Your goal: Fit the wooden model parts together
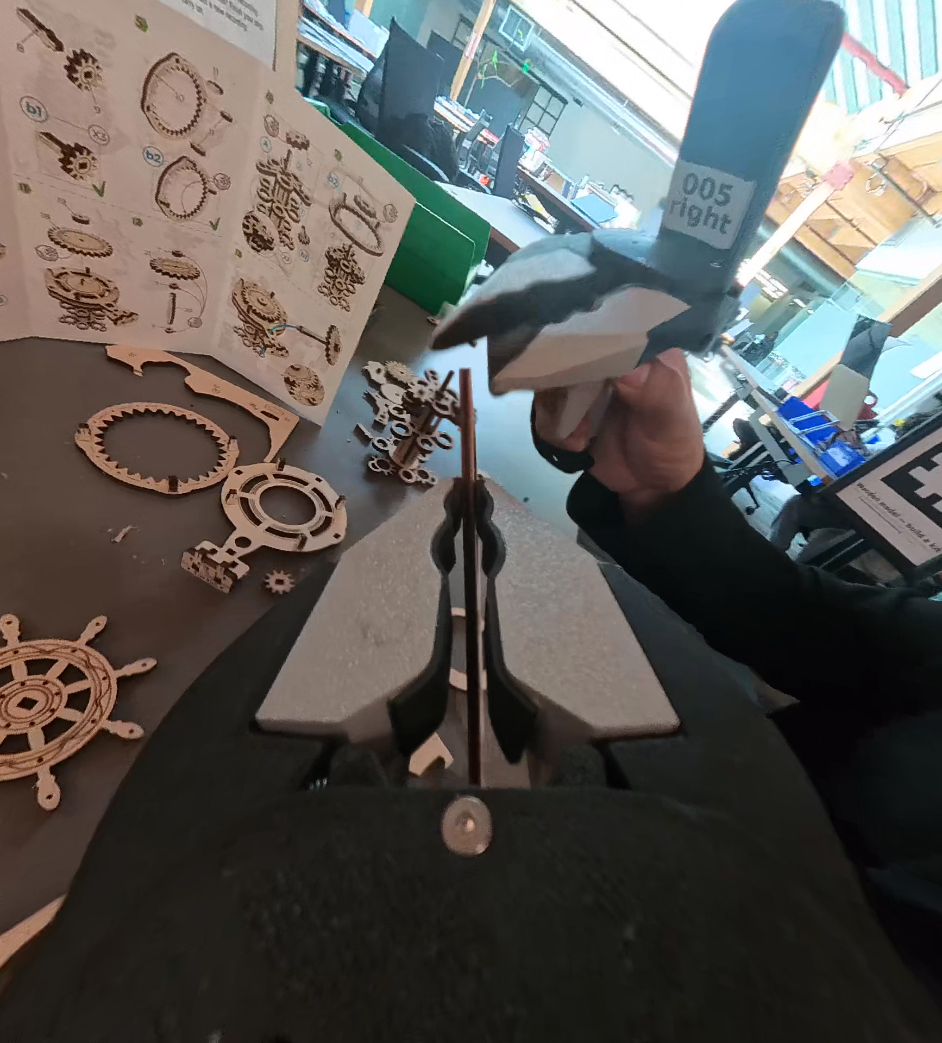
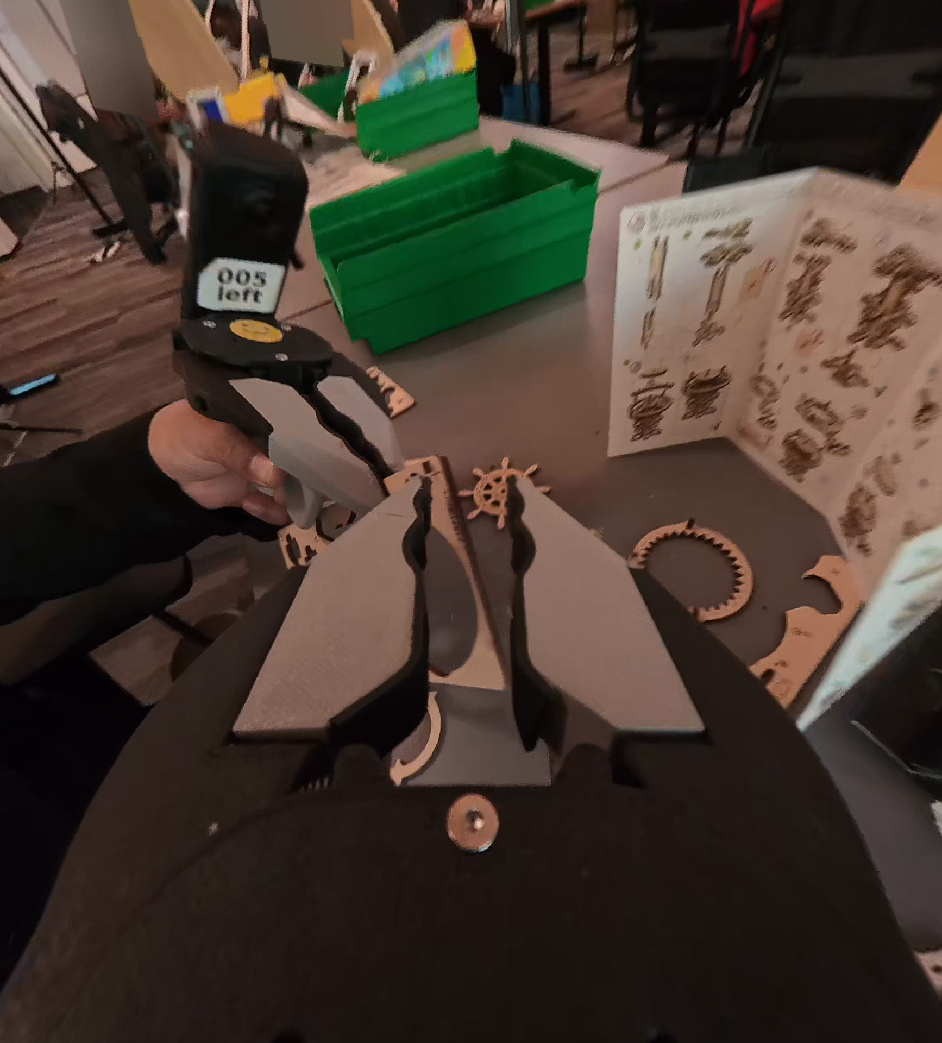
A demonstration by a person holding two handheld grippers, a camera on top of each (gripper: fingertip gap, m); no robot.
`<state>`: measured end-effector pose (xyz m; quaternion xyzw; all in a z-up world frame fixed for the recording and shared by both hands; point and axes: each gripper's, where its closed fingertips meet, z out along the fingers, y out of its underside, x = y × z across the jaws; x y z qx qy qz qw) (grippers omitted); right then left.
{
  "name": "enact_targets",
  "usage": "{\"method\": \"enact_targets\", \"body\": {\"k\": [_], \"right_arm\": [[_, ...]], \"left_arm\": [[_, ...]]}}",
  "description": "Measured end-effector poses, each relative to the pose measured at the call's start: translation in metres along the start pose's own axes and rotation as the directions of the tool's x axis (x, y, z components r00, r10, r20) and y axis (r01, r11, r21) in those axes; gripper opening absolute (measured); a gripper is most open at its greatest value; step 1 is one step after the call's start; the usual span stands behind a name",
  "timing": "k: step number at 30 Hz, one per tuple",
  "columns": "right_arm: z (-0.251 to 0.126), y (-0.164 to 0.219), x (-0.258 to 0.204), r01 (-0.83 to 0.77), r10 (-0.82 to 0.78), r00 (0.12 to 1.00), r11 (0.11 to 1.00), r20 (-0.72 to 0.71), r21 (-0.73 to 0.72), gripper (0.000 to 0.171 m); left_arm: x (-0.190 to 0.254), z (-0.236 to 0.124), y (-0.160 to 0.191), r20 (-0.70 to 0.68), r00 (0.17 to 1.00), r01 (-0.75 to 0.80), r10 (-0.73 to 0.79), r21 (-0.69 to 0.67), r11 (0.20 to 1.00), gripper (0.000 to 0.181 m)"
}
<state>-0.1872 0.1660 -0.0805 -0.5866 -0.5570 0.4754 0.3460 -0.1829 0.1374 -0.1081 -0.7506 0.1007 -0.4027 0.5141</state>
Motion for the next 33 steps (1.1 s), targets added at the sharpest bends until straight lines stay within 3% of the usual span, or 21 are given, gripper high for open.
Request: {"method": "enact_targets", "body": {"k": [5, 10, 13, 18, 22, 25, 26, 33], "right_arm": [[-0.038, -0.016, -0.001, 0.006, -0.004, 1.000, 0.995, -0.017, 0.102, 0.032], [-0.036, 0.022, -0.009, -0.071, 0.071, 0.996, 0.997, 0.049, -0.005, 0.030], [-0.021, 0.050, -0.012, -0.055, 0.058, 0.998, 0.991, 0.024, -0.118, 0.027], [0.017, 0.084, -0.002, -0.013, -0.007, 0.998, 0.954, -0.067, -0.298, 0.028], [0.021, 0.089, 0.000, -0.002, -0.031, 0.995, 0.950, -0.100, -0.312, 0.024], [0.000, 0.086, 0.001, 0.010, -0.046, 0.990, 0.963, -0.130, -0.268, 0.024], [-0.011, 0.086, 0.003, 0.013, -0.053, 0.987, 0.967, -0.149, -0.254, 0.023], [-0.093, 0.097, 0.018, -0.028, -0.012, 0.968, 0.987, -0.251, -0.157, 0.022]], "left_arm": [[-0.014, -0.043, -0.014, 0.001, 0.999, 0.036, -0.036, 0.048, 0.998, 0.000], [-0.021, -0.099, -0.051, -0.051, 0.997, 0.062, -0.059, 0.055, 0.997, 0.000], [-0.035, -0.127, -0.073, 0.061, 0.998, -0.015, 0.014, 0.022, 1.000, 0.000], [-0.086, -0.132, -0.076, 0.216, 0.973, -0.023, 0.077, -0.242, 0.970, 0.000], [-0.139, -0.118, -0.050, 0.308, 0.948, 0.064, 0.085, -0.441, 0.895, 0.000], [-0.180, -0.116, -0.028, 0.408, 0.903, 0.110, 0.134, -0.521, 0.847, 0.003], [-0.191, -0.116, -0.023, 0.439, 0.885, 0.116, 0.151, -0.523, 0.844, 0.014], [-0.219, -0.135, -0.034, 0.625, 0.722, -0.014, 0.298, -0.417, 0.909, 0.054]]}}
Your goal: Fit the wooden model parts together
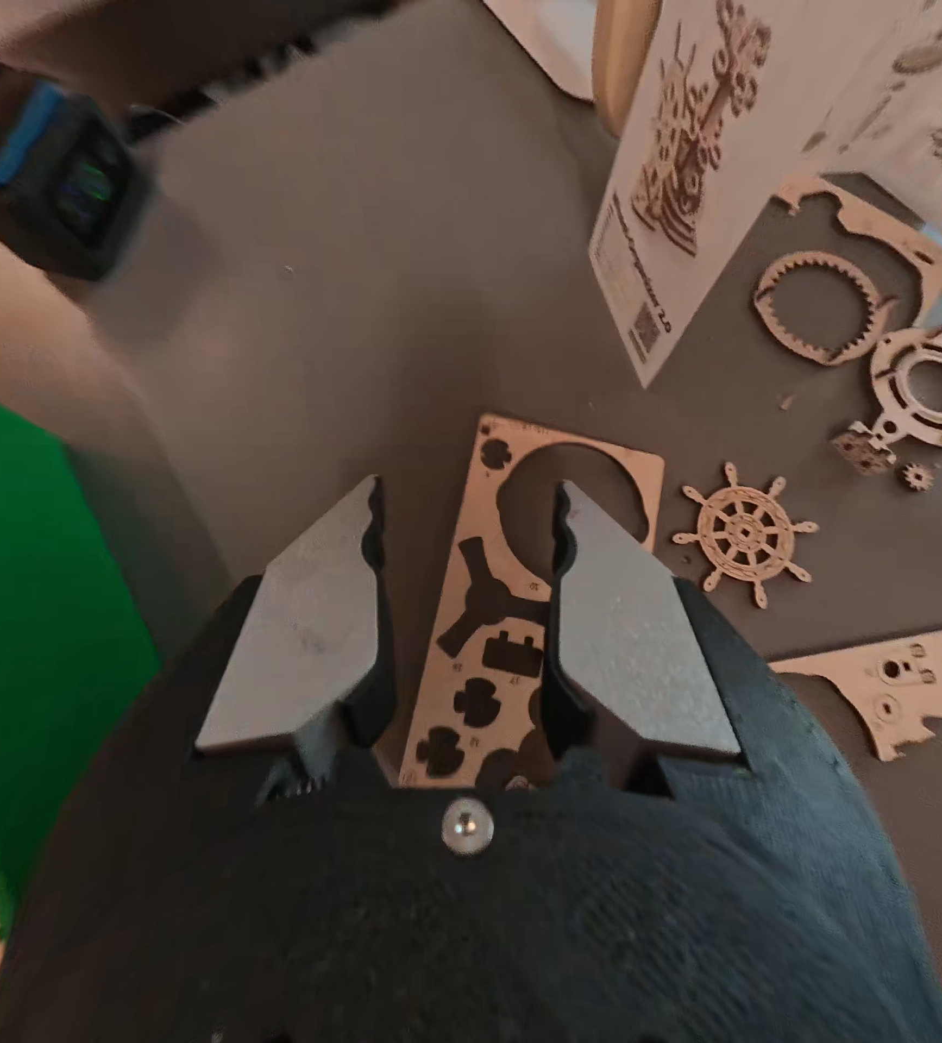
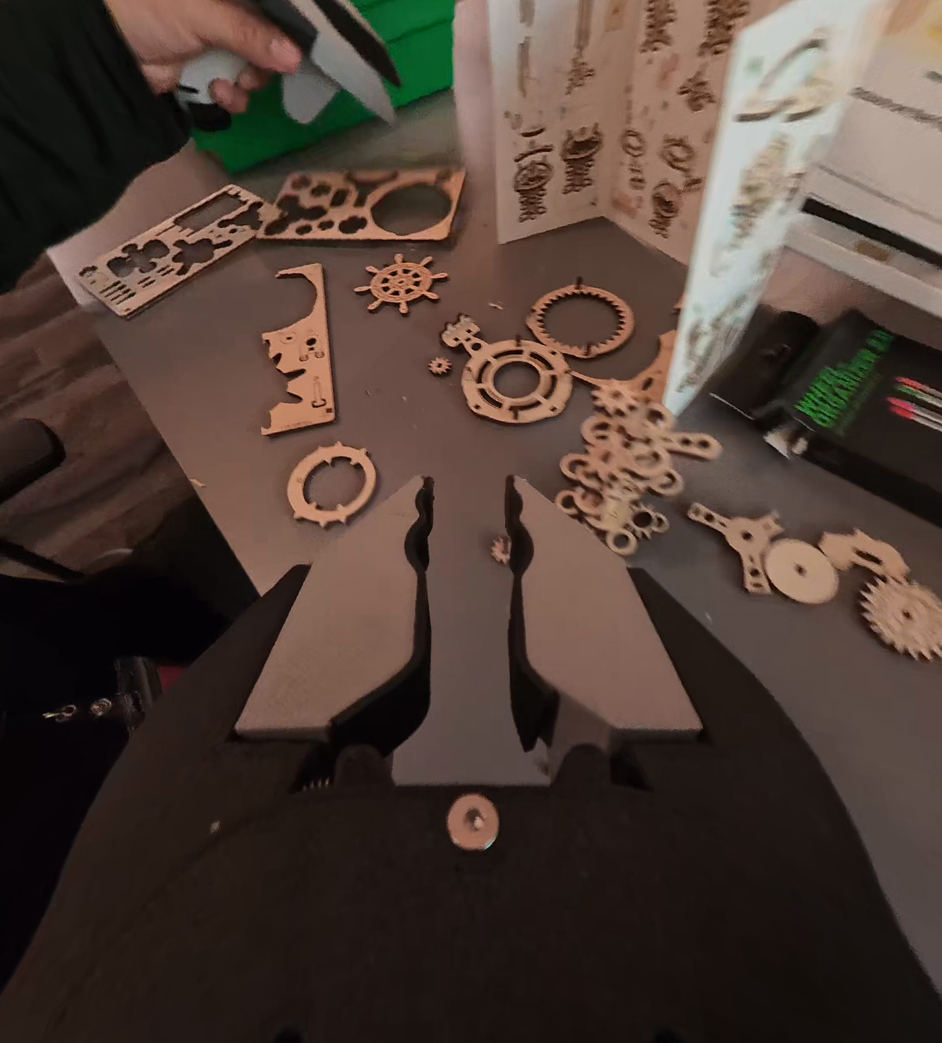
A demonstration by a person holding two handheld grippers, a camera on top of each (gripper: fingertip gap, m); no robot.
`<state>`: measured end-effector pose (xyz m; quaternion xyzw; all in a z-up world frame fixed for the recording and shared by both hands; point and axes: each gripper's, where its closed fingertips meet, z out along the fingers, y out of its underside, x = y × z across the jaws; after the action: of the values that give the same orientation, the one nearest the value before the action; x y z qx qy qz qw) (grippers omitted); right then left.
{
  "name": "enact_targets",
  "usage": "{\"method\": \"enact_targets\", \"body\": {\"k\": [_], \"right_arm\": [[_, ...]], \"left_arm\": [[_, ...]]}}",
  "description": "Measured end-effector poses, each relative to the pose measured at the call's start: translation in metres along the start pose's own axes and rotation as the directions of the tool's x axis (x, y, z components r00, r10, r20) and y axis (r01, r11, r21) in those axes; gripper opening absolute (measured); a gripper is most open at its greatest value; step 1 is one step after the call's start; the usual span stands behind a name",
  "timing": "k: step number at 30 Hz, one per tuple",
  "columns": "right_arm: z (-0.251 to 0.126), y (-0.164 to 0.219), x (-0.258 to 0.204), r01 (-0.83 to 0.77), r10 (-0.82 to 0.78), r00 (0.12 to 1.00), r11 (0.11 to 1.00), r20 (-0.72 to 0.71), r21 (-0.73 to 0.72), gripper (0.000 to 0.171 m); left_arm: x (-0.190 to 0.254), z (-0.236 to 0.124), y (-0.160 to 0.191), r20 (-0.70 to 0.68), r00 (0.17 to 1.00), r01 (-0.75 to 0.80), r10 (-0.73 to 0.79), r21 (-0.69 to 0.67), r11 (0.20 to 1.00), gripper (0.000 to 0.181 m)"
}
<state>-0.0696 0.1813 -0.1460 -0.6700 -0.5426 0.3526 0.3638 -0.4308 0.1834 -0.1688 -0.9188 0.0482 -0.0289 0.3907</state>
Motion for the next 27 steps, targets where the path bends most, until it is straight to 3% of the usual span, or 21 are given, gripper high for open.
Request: {"method": "enact_targets", "body": {"k": [3, 7, 10, 13, 17, 23, 27], "right_arm": [[-0.021, 0.007, 0.012, -0.025, 0.027, 0.999, 0.998, -0.035, 0.053, 0.022], [-0.014, 0.023, 0.007, -0.051, 0.051, 0.999, 0.996, 0.002, 0.078, 0.025], [0.010, 0.047, 0.006, -0.057, 0.057, 0.998, 0.998, -0.005, -0.028, 0.026], [0.023, 0.050, 0.003, -0.061, 0.061, 0.998, 0.996, 0.000, -0.061, 0.026], [0.027, 0.045, 0.014, -0.067, 0.063, 0.997, 0.994, -0.047, -0.089, 0.025], [0.041, 0.050, 0.018, -0.076, 0.070, 0.996, 0.986, -0.051, -0.146, 0.022], [0.048, 0.059, 0.020, -0.062, 0.047, 0.996, 0.977, -0.076, -0.202, 0.000]], "left_arm": [[0.008, -0.023, -0.012, 0.039, 0.999, -0.001, -0.005, 0.140, 0.990, 0.059], [0.085, -0.034, -0.027, -0.209, 0.974, -0.028, 0.092, 0.289, 0.957, 0.048], [0.162, -0.033, -0.022, -0.514, 0.827, -0.070, 0.230, 0.312, 0.948, 0.045], [0.200, -0.024, -0.019, -0.628, 0.719, -0.104, 0.296, 0.323, 0.941, 0.037], [0.212, -0.006, -0.006, -0.604, 0.697, -0.237, 0.387, 0.315, 0.919, 0.028], [0.202, 0.008, 0.009, -0.595, 0.733, -0.211, 0.328, 0.260, 0.942, 0.021], [0.206, 0.005, 0.012, -0.607, 0.728, -0.191, 0.319, 0.267, 0.944, 0.019]]}}
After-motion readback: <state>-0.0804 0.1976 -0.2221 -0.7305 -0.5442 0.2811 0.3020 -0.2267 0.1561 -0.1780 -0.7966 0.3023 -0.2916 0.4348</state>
